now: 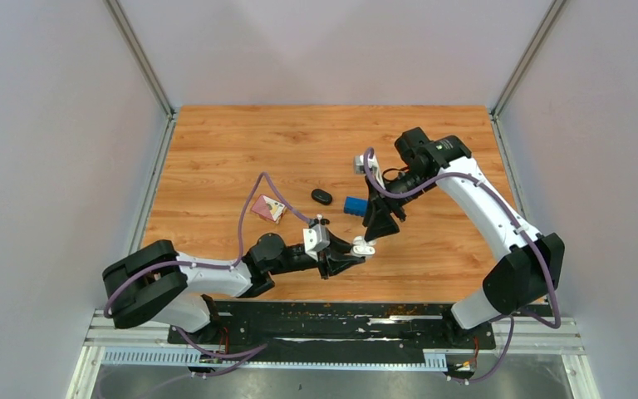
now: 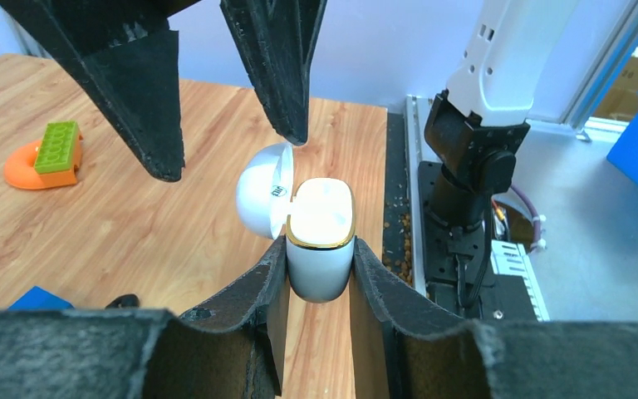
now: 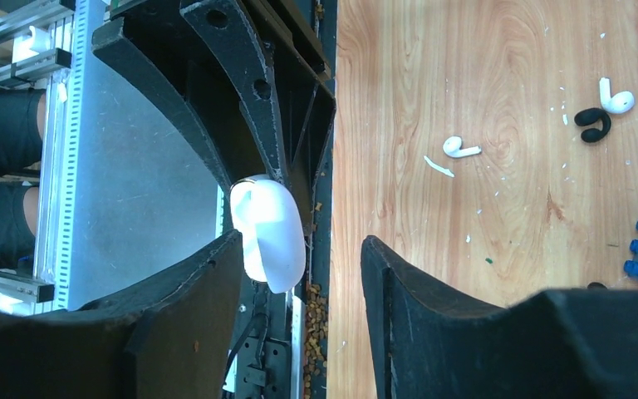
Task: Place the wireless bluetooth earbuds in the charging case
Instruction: Open the charging case.
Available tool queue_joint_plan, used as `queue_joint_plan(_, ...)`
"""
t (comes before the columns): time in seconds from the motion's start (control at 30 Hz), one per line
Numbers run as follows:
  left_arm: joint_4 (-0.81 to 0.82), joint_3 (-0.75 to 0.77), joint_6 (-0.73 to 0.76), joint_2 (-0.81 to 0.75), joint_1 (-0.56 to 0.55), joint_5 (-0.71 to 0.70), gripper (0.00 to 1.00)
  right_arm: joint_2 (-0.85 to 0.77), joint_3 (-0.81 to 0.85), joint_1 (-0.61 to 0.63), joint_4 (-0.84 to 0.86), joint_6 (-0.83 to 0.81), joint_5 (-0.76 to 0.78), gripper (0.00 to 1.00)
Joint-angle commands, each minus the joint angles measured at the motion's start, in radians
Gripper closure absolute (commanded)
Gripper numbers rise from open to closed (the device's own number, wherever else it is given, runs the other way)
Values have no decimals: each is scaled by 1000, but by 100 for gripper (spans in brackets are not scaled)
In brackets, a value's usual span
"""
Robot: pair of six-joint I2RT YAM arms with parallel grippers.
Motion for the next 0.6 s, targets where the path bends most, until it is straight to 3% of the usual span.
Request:
queue_joint_plan(0.0,202,-5,-82,41,-5,-41,100,-40,8,-9,-20,-38,-22,47)
queue_joint_plan(0.37,263,-3,-147,75,-3,-40,100,-74,-59,-9,14,-33,-1,57)
queue_joint_plan(0.57,198,16,-141,78,-4,-35,100,-72,-54,-9,11,-35,-10,76)
